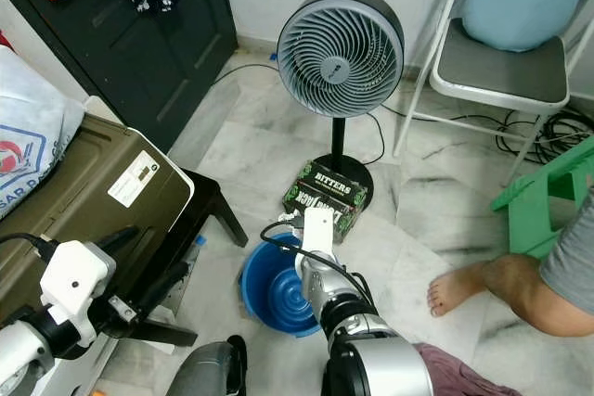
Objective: Clean up the room
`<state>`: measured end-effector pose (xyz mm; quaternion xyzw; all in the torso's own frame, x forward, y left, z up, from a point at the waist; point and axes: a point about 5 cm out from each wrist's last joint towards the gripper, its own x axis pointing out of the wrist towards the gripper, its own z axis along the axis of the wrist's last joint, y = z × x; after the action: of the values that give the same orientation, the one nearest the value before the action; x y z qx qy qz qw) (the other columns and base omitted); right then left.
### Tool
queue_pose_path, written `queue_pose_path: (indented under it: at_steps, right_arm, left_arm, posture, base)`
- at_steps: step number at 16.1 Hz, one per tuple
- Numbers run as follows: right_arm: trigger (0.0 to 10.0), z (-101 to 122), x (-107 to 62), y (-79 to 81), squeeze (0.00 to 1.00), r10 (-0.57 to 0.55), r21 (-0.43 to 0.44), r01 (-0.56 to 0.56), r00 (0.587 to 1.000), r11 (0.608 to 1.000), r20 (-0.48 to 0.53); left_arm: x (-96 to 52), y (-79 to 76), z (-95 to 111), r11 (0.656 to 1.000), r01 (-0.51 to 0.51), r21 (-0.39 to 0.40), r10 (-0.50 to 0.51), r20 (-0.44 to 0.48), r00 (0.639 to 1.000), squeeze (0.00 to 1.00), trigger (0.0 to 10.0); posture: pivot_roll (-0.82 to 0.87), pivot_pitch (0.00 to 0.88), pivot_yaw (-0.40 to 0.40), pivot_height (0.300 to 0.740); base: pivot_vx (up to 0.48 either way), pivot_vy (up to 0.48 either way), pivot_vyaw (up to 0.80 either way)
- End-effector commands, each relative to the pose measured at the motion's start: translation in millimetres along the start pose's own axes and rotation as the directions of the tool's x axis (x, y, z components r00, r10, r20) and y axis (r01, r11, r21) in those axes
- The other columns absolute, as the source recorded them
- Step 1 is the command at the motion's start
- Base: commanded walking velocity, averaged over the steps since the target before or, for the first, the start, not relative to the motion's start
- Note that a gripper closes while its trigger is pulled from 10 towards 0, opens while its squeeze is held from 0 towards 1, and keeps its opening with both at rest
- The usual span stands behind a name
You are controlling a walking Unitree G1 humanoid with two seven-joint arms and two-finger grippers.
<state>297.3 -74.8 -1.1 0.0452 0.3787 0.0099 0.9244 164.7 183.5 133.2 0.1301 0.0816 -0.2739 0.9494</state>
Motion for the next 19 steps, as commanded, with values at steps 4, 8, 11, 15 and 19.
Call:
queue_pose_path:
  at_steps: [4,8,11,15,19]
  right_arm:
    - [10.0,-14,-3.5,28.1,0.0,0.082,0.021,-0.081,0.995,0.996,-0.052]
    - [10.0,-11,-3.3,28.7,1.0,0.092,0.031,-0.091,0.995,0.995,-0.033]
    - [10.0,-6,-2.9,28.4,1.0,0.098,0.041,-0.097,0.995,0.994,-0.011]
    - [10.0,-3,-2.3,25.4,1.0,0.1,0.052,-0.1,0.995,0.994,0.011]
    - [10.0,21,-3.9,28.2,1.0,0.166,0.045,-0.172,0.978,0.984,0.123]
  left_arm:
    - [-0.5,-3.5,0,1.0,0.003,-0.003,-0.003,-0.01,1.0,0.0,10.0]
    - [0.8,-3.2,0,1.0,0.002,-0.004,-0.002,-0.008,1.0,0.0,10.0]
    - [2.6,-3.9,-1,1.0,0.004,0.0,-0.004,-0.005,1.0,0.0,10.0]
    - [4.4,-5.1,0,1.0,0.004,0.004,-0.004,0.003,1.0,0.0,10.0]
    - [5.8,-4.6,2,1.0,-0.004,0.011,0.004,0.009,1.0,0.0,10.0]
  posture:
    - [0.26,0.246,0.073,0.74]
    - [0.26,0.244,0.072,0.74]
    - [0.26,0.242,0.072,0.74]
    - [0.26,0.24,0.071,0.74]
    - [0.25,0.233,0.071,0.74]
  base:
    - [0.0,0.0,0.0]
    - [0.0,0.0,0.0]
    - [0.0,0.0,0.0]
    - [0.0,0.0,0.0]
    - [0.0,0.0,0.0]
